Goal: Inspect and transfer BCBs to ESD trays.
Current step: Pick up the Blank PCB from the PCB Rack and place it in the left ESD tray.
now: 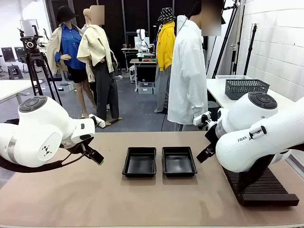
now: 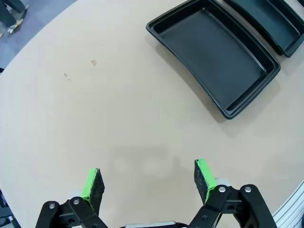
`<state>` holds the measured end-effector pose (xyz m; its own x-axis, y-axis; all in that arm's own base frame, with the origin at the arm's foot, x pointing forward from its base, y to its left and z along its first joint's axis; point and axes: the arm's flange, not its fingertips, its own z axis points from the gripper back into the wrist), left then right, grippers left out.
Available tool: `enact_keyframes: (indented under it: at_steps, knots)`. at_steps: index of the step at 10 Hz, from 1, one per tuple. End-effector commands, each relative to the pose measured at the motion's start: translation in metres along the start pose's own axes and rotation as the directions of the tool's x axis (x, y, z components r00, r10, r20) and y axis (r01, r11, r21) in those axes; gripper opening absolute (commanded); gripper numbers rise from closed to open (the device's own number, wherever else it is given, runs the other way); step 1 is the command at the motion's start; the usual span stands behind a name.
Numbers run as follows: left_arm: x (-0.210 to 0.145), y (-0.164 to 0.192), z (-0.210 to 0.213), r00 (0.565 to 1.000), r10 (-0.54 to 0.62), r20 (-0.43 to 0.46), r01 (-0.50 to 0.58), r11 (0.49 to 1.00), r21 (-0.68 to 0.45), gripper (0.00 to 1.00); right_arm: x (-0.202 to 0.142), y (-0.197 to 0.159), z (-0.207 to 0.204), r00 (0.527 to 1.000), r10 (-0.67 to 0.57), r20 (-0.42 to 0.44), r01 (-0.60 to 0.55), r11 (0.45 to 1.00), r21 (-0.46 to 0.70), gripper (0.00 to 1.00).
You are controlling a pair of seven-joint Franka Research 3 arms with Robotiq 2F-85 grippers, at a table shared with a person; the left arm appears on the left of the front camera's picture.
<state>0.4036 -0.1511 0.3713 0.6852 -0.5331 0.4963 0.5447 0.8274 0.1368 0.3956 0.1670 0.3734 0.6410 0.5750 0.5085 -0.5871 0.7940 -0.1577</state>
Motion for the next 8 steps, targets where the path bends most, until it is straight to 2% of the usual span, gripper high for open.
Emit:
enact_keyframes:
  at_steps: [1, 8]
  knots:
    - [0.0, 0.0, 0.0, 1.0, 0.0, 0.0, 0.0, 1.0, 0.0, 1.0, 0.0, 0.0, 0.0, 1.0, 0.0, 0.0, 0.0, 1.0, 0.0, 1.0]
    - [0.0, 0.0, 0.0, 1.0, 0.0, 0.0, 0.0, 1.0, 0.0, 1.0, 0.0, 0.0, 0.0, 1.0, 0.0, 0.0, 0.0, 1.0, 0.0, 1.0]
